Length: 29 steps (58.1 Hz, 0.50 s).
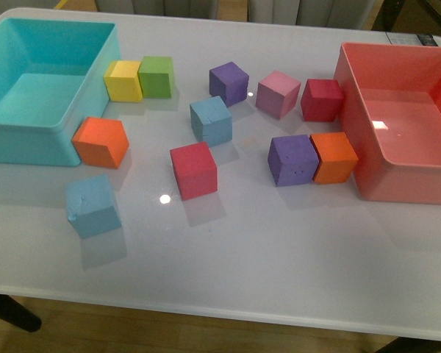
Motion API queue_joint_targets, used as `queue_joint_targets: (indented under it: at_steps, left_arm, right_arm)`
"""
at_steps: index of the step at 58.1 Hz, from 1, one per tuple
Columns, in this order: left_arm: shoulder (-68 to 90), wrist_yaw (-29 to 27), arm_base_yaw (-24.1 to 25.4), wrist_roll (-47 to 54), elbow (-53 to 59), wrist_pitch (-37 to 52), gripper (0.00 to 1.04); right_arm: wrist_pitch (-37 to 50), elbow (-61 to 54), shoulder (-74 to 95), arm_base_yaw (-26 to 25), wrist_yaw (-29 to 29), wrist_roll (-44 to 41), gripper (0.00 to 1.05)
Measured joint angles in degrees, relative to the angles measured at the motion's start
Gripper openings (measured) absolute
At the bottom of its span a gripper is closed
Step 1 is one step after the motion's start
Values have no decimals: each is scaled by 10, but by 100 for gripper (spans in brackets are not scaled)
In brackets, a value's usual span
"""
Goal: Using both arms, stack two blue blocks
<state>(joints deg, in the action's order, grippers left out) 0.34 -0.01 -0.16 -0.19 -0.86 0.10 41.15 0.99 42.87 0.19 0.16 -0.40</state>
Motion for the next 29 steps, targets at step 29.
queue_joint_targets:
  at_steps: [29]
  left_arm:
    - [0,0,0,0,0,0,96]
  right_arm:
    - [-180,-1,-196,0,0,0,2]
